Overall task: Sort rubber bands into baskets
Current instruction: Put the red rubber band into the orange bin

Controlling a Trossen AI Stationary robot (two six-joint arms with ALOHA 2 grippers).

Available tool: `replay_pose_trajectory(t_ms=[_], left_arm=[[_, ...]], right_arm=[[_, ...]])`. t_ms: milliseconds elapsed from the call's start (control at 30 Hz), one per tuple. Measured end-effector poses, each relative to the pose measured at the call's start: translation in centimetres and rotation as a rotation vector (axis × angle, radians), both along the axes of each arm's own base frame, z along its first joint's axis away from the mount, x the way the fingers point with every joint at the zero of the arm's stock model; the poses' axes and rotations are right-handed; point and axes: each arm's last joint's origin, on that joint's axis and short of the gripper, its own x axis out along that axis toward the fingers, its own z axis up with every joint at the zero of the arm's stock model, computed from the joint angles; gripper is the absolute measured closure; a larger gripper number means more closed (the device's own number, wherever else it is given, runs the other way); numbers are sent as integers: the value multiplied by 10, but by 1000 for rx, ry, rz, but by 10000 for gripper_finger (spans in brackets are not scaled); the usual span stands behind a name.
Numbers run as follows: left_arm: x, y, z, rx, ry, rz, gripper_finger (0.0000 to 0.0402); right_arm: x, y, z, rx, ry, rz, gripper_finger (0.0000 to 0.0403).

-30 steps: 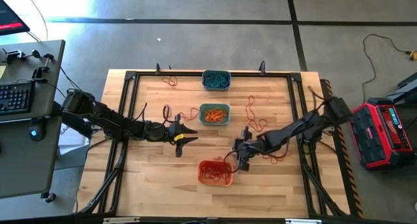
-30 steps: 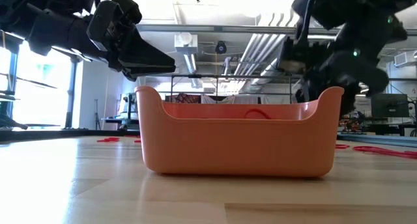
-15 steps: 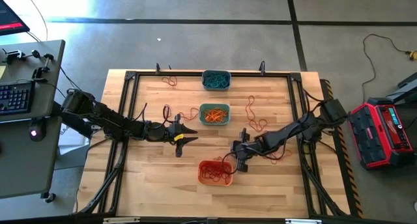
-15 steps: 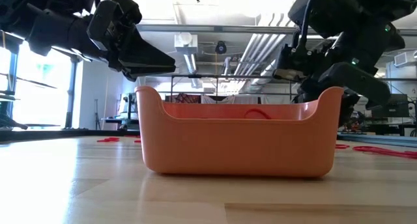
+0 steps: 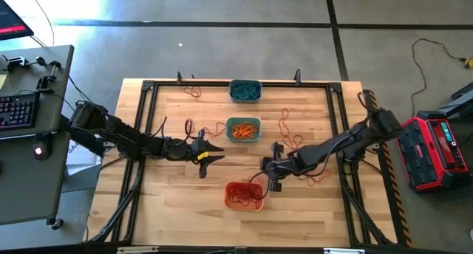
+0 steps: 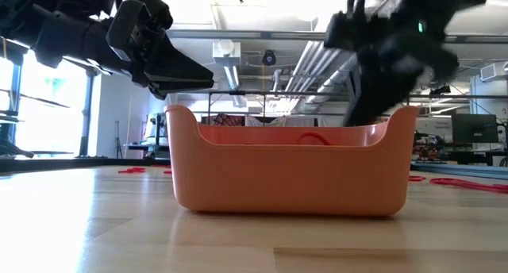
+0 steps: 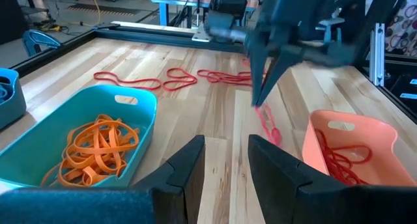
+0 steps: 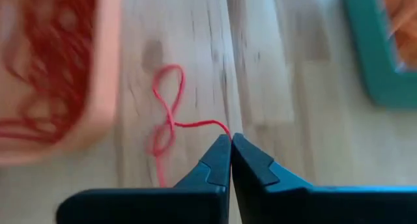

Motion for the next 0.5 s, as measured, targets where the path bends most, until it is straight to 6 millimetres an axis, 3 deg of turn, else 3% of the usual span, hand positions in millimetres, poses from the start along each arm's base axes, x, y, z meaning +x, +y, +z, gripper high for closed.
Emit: replay_pose_trajectory(t_ms=[500], left_arm=[[0,0,0,0,0,0,290]], right_arm=[[21,35,79,-65,-265,142,403]])
